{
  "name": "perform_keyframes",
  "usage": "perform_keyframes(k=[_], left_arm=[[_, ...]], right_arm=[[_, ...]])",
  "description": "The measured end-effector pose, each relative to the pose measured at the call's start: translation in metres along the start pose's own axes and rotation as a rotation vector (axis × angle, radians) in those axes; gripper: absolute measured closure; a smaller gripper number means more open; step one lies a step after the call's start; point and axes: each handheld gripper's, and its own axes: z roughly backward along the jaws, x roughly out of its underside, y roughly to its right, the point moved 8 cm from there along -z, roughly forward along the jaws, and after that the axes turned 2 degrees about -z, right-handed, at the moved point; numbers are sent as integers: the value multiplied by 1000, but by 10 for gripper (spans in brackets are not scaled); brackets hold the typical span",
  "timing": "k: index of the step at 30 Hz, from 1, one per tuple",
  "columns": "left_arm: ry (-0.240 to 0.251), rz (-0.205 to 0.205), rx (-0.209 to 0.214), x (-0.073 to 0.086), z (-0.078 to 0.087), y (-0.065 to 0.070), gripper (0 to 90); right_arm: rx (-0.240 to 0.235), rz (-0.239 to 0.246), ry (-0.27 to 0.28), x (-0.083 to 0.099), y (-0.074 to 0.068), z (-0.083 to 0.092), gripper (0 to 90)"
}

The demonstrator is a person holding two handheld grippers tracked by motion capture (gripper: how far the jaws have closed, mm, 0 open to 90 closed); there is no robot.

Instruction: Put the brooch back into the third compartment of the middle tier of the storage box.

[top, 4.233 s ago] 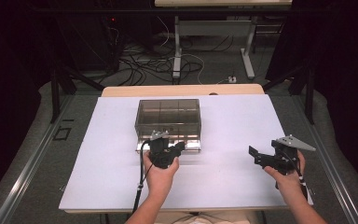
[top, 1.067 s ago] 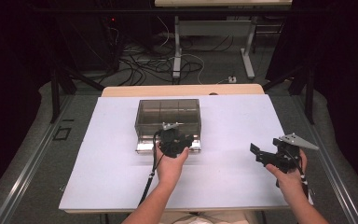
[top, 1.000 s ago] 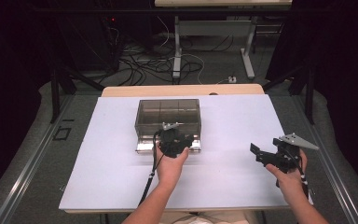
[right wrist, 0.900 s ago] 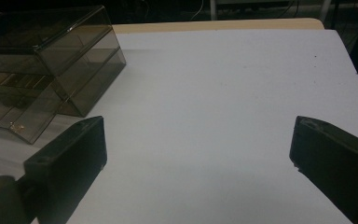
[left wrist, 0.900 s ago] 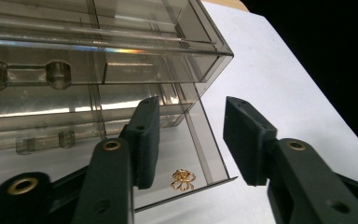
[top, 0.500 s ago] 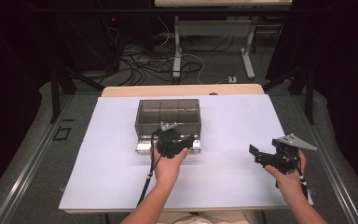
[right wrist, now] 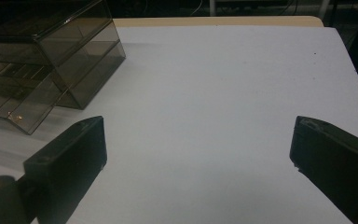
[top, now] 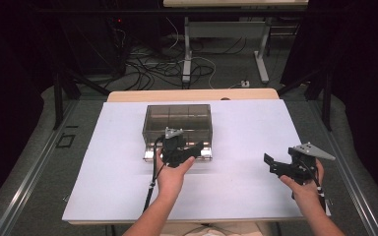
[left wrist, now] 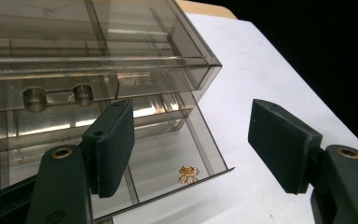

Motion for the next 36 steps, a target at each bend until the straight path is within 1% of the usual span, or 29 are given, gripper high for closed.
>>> perform_keyframes(k=[3, 6, 8, 9, 11, 12, 16, 17, 18, 19, 20, 22, 24, 28, 29, 31, 34, 36], left_arm=[[8, 2, 5, -2, 5, -1, 315], [16, 26, 8, -3, 10, -3, 299], [28, 25, 2, -4, 13, -5, 261], [25, 35, 8, -4, 15, -6, 225], [29, 36, 12, -5, 19, -8, 211], [33, 38, 7, -6, 21, -9, 175], [45, 48, 23, -7, 29, -13, 156], [41, 51, 29, -7, 32, -15, 135], [41, 51, 29, -7, 32, -15, 119], [35, 49, 32, -7, 34, -16, 104], [30, 51, 42, -6, 36, -17, 104], [31, 43, 47, -6, 41, -19, 84], [39, 37, 46, -7, 47, -22, 57], [55, 37, 42, -6, 58, -30, 31], [48, 38, 52, -5, 61, -32, 20], [49, 34, 48, -4, 67, -38, 18], [67, 37, 45, -3, 76, -46, 12], [68, 27, 42, -1, 81, -52, 7]], right_arm=[[1, -9, -5, 0, -1, 1, 34], [-3, -10, -4, 0, -1, 2, 34], [0, -7, -7, 1, -1, 3, 33], [-3, -8, 2, 1, -1, 2, 33], [5, -10, 7, 0, 0, 1, 33], [4, -9, 6, 1, 0, 2, 33], [3, -9, -2, 1, -1, 3, 33], [2, -3, -1, 1, 0, 2, 33], [10, -3, 2, 1, 0, 2, 33], [7, -2, -6, 2, 0, 2, 33], [7, -2, -6, 2, 0, 2, 33], [8, 1, -4, 2, 1, 3, 33], [8, 1, -5, 2, 1, 3, 33], [9, 5, -6, 3, 1, 2, 33], [10, 4, -6, 3, 1, 2, 33], [11, 3, 4, 2, 1, 2, 33], [7, -3, -8, 3, 0, 3, 33], [8, -1, -7, 3, 1, 3, 33]])
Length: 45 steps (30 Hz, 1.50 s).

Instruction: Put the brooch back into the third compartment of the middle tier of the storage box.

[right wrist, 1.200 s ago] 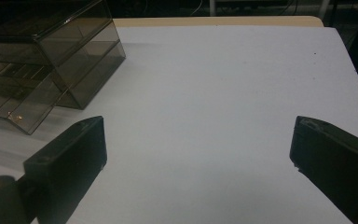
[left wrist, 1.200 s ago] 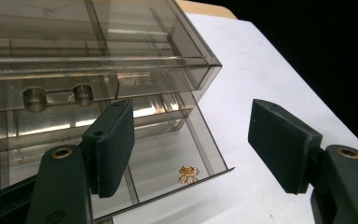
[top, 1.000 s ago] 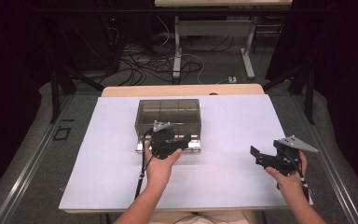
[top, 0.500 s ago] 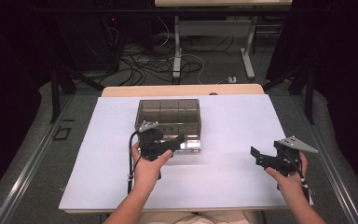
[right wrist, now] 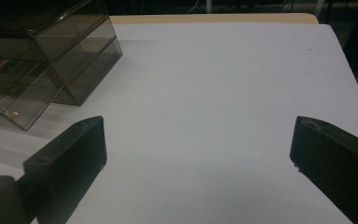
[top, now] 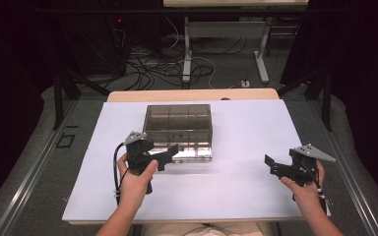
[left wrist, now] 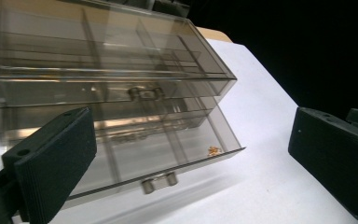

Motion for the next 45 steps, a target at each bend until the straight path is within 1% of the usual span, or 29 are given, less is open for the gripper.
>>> perform_keyframes(k=[2, 3, 4, 6, 10, 12, 13, 15, 19, 24, 25, 26, 30, 33, 35, 37, 38, 40, 41, 44, 45], left_arm=[[-7, -9, -10, 2, 5, -5, 5], [-12, -16, -13, 4, 7, -8, 5], [-17, -28, -15, 5, 9, -10, 5], [-21, -47, -27, 7, 12, -16, 5], [-4, -38, -42, 9, 19, -25, 5], [4, -34, -40, 10, 22, -29, 5], [10, -31, -47, 11, 23, -31, 6], [26, -26, -49, 12, 26, -35, 6], [45, -3, -60, 14, 31, -46, 7], [65, 7, -73, 17, 37, -59, 8], [62, 3, -76, 18, 39, -62, 8], [61, 8, -76, 19, 40, -64, 9], [58, 5, -76, 24, 42, -72, 12], [54, -7, -95, 27, 44, -77, 12], [52, -17, -105, 29, 45, -81, 12], [52, -17, -104, 30, 46, -84, 12], [52, -11, -103, 31, 46, -85, 12], [51, -9, -99, 32, 46, -88, 13], [50, -8, -99, 33, 46, -90, 14], [52, 6, -102, 34, 46, -93, 18], [54, 6, -104, 34, 46, -94, 19]], right_arm=[[3, 4, 1, 0, 0, 0, 33], [4, 4, 13, 0, 0, -1, 33], [4, 3, 14, 0, 0, -1, 33], [5, -2, -2, 1, -1, -1, 33], [2, -3, -3, 1, -1, -1, 33], [3, -5, -4, 1, -1, -1, 33], [3, -5, -4, 1, -1, -1, 33], [3, -11, -4, 1, -2, -1, 33], [3, -14, -11, 2, -2, 0, 33], [8, 0, -11, 2, 0, -1, 33], [7, 2, -12, 2, 0, -1, 33], [6, 2, -13, 2, 0, 0, 33], [2, -11, -6, 2, -1, -1, 33], [5, -12, -3, 2, 0, -1, 33], [8, -1, 3, 1, 2, -1, 33], [7, -3, 2, 1, 2, -1, 33], [9, -13, -10, 2, 2, 0, 33], [9, -6, -13, 2, 3, 0, 33], [5, -14, -7, 2, 3, -1, 33], [5, -17, -5, 2, 3, -1, 33], [8, -10, -4, 2, 4, -1, 33]])
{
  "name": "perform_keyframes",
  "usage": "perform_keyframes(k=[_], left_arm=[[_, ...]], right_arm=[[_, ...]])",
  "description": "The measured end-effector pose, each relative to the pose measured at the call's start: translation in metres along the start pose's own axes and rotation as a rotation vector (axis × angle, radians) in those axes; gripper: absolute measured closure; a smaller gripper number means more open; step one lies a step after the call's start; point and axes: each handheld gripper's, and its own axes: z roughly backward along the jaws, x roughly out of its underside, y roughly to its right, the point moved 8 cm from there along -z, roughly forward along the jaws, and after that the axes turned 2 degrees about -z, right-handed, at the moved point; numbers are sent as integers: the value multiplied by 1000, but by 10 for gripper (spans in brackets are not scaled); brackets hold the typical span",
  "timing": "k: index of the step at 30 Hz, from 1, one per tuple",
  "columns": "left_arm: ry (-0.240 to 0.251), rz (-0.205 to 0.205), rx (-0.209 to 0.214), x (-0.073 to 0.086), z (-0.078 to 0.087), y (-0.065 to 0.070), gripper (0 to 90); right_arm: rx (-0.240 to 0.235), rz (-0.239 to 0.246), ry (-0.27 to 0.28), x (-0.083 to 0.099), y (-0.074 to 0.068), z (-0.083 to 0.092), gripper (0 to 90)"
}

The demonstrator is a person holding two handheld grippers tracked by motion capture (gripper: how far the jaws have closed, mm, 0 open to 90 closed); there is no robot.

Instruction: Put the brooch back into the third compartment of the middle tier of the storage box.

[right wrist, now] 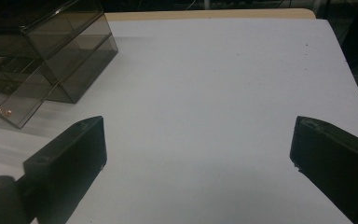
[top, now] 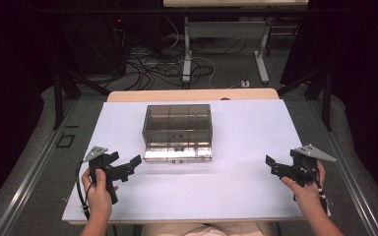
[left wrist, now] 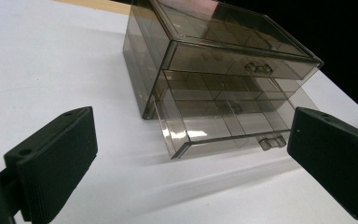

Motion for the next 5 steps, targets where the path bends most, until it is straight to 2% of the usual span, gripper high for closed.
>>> perform_keyframes(k=[5], left_arm=[[-3, 4, -9, 1, -1, -2, 20]], right_arm=[[5, -10, -13, 2, 2, -1, 33]])
